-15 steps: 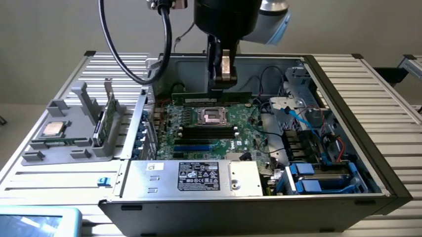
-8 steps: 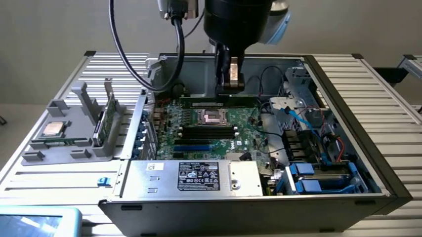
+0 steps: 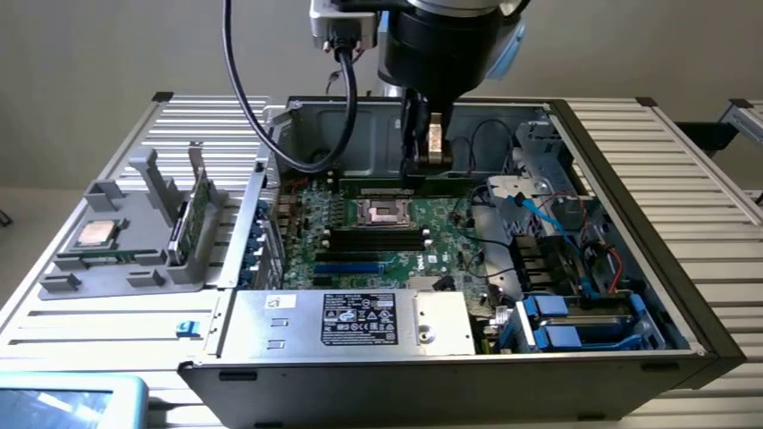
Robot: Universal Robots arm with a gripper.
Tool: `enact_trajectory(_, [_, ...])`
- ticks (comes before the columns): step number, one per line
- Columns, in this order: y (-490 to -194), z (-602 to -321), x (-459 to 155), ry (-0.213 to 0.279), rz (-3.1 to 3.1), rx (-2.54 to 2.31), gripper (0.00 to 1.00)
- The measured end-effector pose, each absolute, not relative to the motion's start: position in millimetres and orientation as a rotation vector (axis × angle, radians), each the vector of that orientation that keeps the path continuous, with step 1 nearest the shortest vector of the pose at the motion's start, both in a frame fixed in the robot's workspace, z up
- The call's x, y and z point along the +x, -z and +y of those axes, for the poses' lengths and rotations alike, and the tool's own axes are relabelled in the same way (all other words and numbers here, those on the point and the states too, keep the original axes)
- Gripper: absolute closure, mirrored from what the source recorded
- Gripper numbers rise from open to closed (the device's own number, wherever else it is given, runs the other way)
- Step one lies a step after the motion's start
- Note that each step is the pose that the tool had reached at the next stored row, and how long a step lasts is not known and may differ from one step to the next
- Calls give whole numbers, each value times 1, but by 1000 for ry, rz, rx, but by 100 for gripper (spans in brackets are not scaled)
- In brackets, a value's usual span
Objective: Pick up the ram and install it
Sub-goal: 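Pick up the ram and move it above insertion slot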
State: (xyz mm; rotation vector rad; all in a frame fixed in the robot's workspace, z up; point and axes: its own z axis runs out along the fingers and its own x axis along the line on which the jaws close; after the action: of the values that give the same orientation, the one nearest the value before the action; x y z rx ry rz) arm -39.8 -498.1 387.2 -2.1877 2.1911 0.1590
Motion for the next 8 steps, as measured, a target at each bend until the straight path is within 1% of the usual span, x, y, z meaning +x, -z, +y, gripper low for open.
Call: enact_trajectory(8, [-373,-465,-36,-159,2191,-2188,89])
